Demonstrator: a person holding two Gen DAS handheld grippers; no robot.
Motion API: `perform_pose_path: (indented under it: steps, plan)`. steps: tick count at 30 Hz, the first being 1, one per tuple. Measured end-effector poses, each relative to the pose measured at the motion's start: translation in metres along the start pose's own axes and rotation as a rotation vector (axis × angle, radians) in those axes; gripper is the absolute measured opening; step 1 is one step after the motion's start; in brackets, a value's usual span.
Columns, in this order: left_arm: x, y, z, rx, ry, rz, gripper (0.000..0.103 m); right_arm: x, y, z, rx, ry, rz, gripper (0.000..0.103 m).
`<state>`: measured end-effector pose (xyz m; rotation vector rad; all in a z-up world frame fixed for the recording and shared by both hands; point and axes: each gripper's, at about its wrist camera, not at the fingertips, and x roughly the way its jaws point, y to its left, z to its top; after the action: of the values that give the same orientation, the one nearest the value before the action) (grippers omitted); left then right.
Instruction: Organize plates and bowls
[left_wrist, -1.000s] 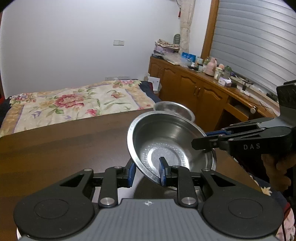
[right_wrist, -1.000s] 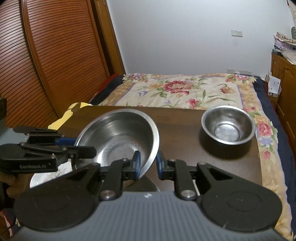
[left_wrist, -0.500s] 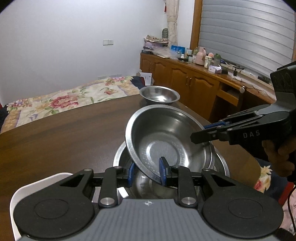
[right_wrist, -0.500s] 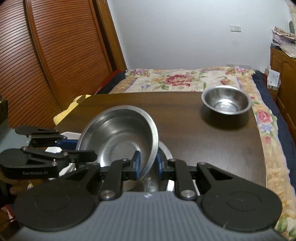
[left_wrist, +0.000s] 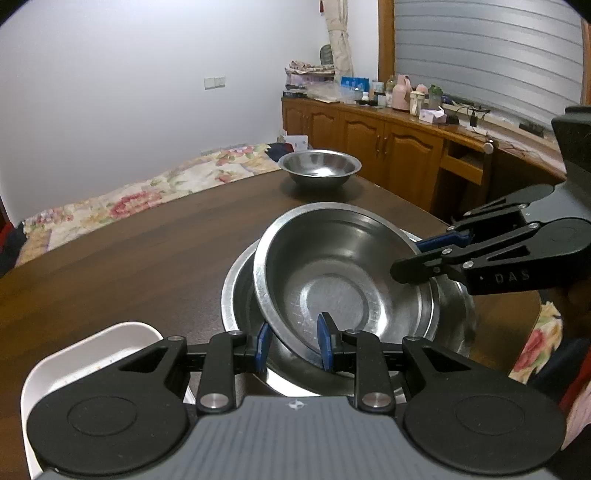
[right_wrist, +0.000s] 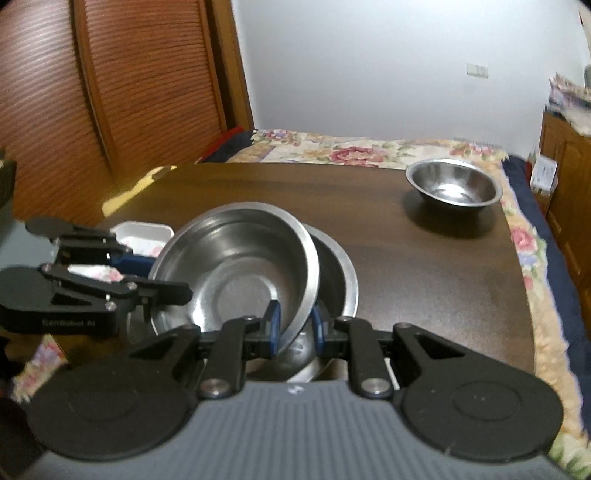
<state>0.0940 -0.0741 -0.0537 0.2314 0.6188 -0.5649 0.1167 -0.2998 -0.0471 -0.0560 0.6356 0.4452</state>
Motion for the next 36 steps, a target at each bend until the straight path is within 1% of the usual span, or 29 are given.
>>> perform_pose_path:
  steps: [9,20,25,31,36]
  plan:
    - [0.002,-0.001,-0.002,0.041,-0.002,0.035,0.028,0.001,0.007,0.002,-0.114,-0.010,-0.058,0.020]
    - [0.004,-0.003,-0.002,0.058,-0.004,0.054,0.026,0.001,0.012,0.004,-0.180,0.010,-0.066,0.019]
    - [0.005,-0.005,-0.002,0.060,0.000,0.058,0.025,0.001,0.020,0.006,-0.239,0.029,-0.077,0.018]
    - [0.005,0.001,-0.001,0.031,-0.004,0.051,0.024,0.000,0.019,0.008,-0.250,0.039,-0.074,0.018]
    - [0.006,0.006,-0.001,0.001,-0.016,0.046,0.024,0.002,0.016,0.008,-0.222,0.020,-0.076,0.018]
